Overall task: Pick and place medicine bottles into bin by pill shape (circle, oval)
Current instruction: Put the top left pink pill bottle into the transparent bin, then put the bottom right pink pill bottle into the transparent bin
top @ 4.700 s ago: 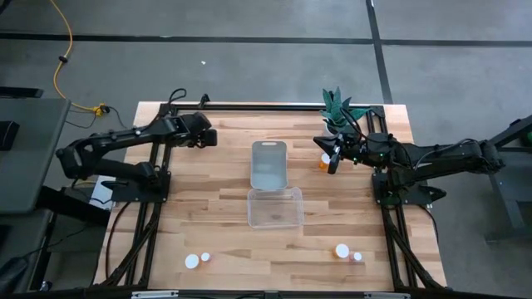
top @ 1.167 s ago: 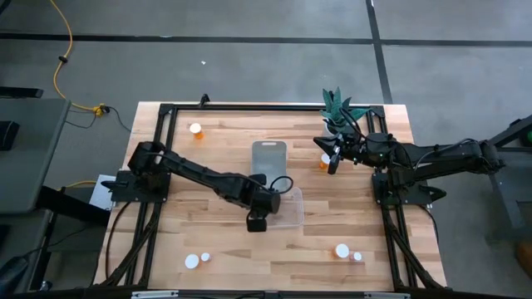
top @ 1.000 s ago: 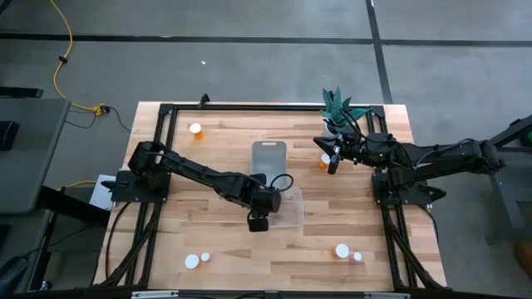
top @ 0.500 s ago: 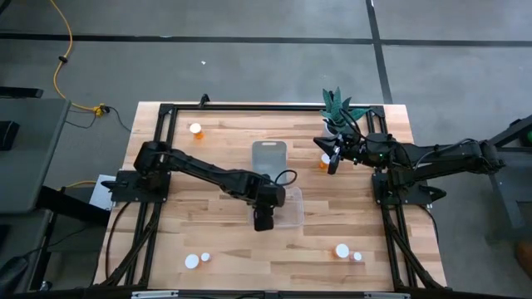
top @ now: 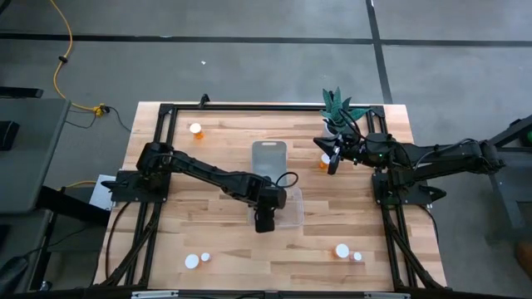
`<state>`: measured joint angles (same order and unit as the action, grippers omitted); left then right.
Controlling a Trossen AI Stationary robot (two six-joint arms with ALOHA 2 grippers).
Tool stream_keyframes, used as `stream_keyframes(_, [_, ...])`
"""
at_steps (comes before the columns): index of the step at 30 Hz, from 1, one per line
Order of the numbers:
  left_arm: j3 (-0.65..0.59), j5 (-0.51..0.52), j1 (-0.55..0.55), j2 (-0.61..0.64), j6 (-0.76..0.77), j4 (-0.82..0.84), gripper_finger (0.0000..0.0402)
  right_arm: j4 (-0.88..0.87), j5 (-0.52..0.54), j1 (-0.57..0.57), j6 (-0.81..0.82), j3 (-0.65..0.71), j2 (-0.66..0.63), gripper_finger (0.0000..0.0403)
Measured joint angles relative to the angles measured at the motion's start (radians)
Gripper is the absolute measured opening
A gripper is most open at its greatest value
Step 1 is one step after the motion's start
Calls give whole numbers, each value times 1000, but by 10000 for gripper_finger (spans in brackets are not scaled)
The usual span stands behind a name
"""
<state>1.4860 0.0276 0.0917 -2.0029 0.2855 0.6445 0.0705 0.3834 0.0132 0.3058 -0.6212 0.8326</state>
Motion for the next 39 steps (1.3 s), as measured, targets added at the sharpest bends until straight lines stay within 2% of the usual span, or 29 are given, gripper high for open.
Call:
stream_keyframes(10, [0,-21,-2,0,0,-18,177,0,0,0,0,0,0,1])
stream_keyframes(14, [0,-64,-19,12,0,-14,188,0,0,0,0,0,0,1])
stream_keyframes(22, [0,-91,-96,142,-30,20,196,-1,0,0,-4,0,0,1])
stream_keyframes(27, [0,-83,-172,308,-34,33,196,1,-3,0,-19,0,0,1])
stream_keyframes(31, [-27,-11,-206,478,-69,-56,195,9,-26,0,-19,0,0,1])
stream_keyframes(34, [-145,24,-213,632,-68,-236,187,10,-28,-1,-19,0,0,1])
stream_keyframes(39, [-463,37,-217,898,-2,-535,159,15,-53,-1,-19,0,0,1])
